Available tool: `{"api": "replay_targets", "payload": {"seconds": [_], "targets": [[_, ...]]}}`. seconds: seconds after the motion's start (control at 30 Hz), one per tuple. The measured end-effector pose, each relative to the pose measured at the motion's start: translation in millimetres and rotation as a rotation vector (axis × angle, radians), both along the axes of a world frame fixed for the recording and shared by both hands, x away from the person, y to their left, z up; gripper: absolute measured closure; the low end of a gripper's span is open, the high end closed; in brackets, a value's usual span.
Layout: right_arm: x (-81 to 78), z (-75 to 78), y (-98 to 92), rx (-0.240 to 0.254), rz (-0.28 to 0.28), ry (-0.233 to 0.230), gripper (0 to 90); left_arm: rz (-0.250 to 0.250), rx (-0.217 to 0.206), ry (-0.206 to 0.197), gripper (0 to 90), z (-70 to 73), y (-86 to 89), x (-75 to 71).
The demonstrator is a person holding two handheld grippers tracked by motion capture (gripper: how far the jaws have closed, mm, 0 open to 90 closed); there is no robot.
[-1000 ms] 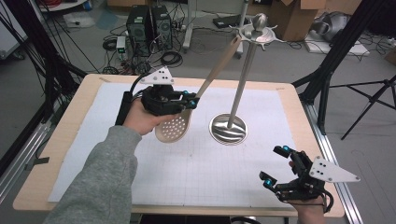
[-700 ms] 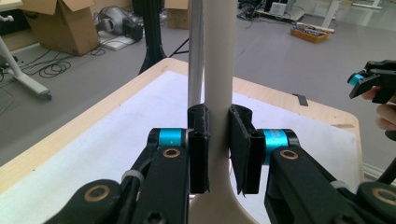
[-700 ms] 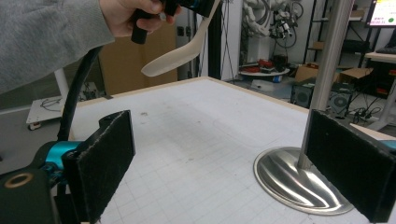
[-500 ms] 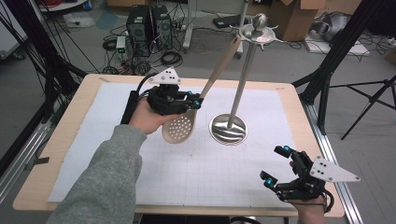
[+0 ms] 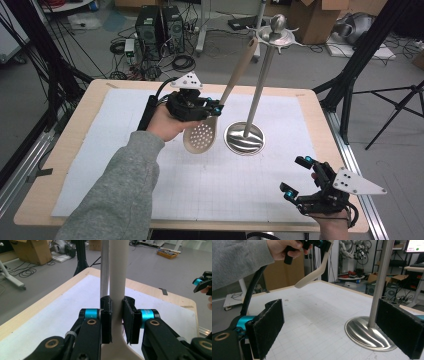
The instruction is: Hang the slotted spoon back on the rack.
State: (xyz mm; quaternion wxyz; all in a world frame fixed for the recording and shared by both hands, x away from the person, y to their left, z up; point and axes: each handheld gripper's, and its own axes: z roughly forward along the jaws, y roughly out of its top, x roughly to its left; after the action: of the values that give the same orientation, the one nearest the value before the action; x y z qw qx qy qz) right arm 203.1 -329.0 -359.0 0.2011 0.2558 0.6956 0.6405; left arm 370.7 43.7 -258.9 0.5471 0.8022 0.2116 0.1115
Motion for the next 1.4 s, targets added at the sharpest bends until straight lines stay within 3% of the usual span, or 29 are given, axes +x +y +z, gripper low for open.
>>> {"api": "replay_targets", "payload": {"seconds": [0.8, 1.4], "targets": [[-1.7, 1.1, -5.9, -0.006, -0.003, 0.001, 7.4, -0.008, 0.001, -0.001, 77.6, -10.5, -23.4, 12.5], [-5.6, 1.6, -12.1, 0.007, -0.018, 0.006, 7.4, 0.016, 0.001, 0.005, 77.3, -14.9, -42.2, 19.6]]}}
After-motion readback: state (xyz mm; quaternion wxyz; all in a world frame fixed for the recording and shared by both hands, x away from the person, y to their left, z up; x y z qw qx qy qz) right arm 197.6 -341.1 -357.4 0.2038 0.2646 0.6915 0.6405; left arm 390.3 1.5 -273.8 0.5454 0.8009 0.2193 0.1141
